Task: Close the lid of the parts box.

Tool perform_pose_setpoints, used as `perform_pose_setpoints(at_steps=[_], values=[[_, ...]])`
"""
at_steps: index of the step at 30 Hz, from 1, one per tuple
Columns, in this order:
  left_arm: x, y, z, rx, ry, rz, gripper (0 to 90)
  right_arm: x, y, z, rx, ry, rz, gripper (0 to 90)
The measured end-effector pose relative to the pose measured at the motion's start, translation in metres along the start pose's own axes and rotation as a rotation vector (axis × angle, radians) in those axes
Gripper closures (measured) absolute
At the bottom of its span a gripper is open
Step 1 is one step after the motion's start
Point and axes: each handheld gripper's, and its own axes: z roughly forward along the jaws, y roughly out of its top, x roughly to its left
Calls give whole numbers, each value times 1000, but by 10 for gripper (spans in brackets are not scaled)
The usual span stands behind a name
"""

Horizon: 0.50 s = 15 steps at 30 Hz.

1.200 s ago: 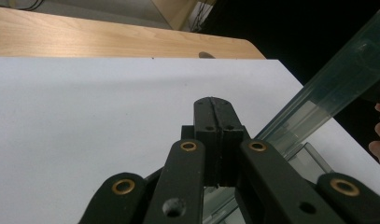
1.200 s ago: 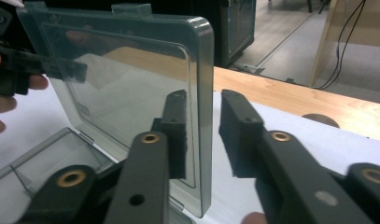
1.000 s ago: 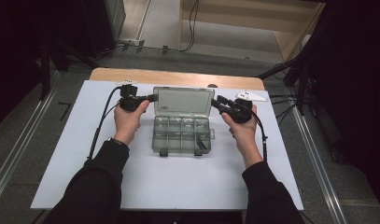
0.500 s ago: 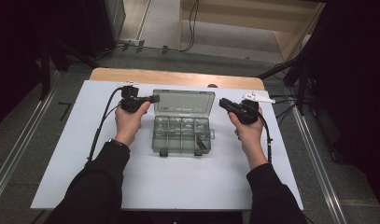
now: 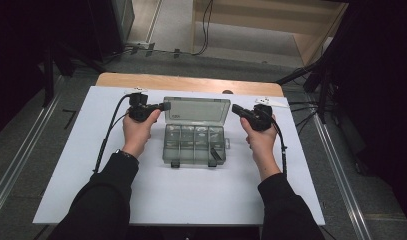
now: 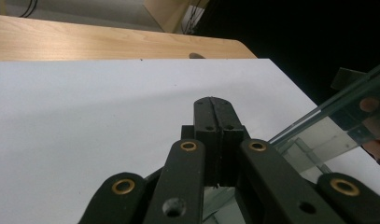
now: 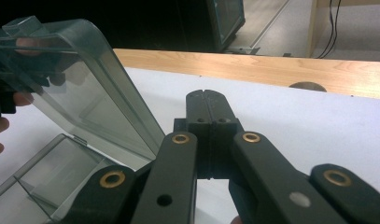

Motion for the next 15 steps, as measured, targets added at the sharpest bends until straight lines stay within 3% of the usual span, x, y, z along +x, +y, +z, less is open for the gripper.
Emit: perform_pose_setpoints(at_steps=[15], values=[[-4,-3,-5,-20,-16,16,893,5,-2,-1,5,31,-13,874]])
